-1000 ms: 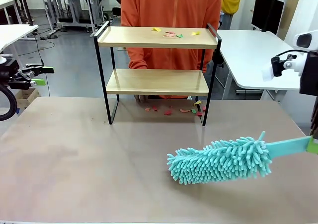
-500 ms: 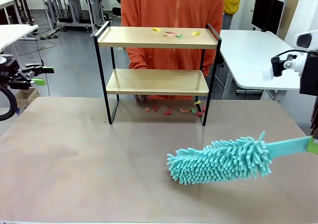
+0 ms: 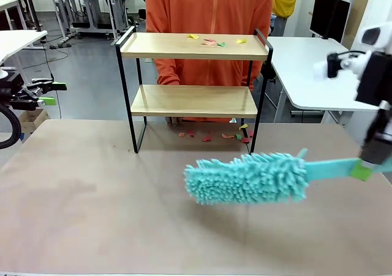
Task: Clean the shelf.
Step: Clean the specific section of the Shelf indicated by the human with the Duster.
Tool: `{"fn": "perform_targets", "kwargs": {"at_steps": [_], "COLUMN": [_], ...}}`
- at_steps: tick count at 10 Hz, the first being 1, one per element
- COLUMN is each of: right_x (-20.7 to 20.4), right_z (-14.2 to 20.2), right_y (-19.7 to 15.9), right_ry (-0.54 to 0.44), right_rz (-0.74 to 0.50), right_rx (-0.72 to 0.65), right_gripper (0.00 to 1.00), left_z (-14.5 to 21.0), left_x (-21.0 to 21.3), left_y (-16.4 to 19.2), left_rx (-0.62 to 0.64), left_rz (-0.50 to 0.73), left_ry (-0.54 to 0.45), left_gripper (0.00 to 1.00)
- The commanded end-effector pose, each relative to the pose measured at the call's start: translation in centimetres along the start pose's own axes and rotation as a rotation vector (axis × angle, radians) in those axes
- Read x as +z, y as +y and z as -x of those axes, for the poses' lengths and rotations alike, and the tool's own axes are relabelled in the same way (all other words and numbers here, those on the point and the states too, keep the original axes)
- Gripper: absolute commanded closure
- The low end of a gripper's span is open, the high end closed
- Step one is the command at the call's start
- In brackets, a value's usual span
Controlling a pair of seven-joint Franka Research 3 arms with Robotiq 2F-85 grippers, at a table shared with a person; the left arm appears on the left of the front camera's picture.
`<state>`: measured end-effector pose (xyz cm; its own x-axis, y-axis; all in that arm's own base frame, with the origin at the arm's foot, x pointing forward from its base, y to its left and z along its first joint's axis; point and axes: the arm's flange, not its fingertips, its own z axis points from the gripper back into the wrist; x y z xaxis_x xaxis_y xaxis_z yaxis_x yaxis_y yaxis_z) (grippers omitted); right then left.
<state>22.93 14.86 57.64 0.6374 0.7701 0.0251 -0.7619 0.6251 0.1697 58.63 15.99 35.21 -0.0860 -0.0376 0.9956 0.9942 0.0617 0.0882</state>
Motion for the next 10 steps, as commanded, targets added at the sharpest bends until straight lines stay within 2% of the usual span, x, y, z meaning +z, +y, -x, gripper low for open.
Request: {"fn": "perform_targets", "kwargs": {"at_steps": [1,4,7,8,9,10], "right_x": [0.5,-0.2,-3.4,-4.5,-4.9,-3.7], "right_z": [-3.7,-9.3,-13.5,-14.1,-14.1,-13.4], "right_y": [2.1,6.1,7.0,7.1,7.0,7.0], "right_ry": [-0.097,-0.143,-0.213,-0.235,-0.208,-0.187], "right_rz": [-0.019,-0.012,-0.015,-0.027,-0.052,-0.009], "right_rx": [-0.051,-0.219,-0.334,-0.343,-0.300,-0.300], "right_gripper": [0.87,0.87,0.87,0.87,0.87,0.87], "left_z": [-0.2,-0.2,-0.2,-0.2,-0.2,-0.2], "left_x": [0.1,0.1,0.1,0.1,0.1,0.1], "left_y": [0.0,0.0,0.0,0.0,0.0,0.0], "left_rx": [-0.003,-0.003,-0.003,-0.003,-0.003,-0.003], "left_rz": [0.001,0.001,0.001,0.001,0.001,0.001], "left_ry": [0.001,0.001,0.001,0.001,0.001,0.001], "left_gripper": [0.00,0.00,0.00,0.00,0.00,0.00]}}
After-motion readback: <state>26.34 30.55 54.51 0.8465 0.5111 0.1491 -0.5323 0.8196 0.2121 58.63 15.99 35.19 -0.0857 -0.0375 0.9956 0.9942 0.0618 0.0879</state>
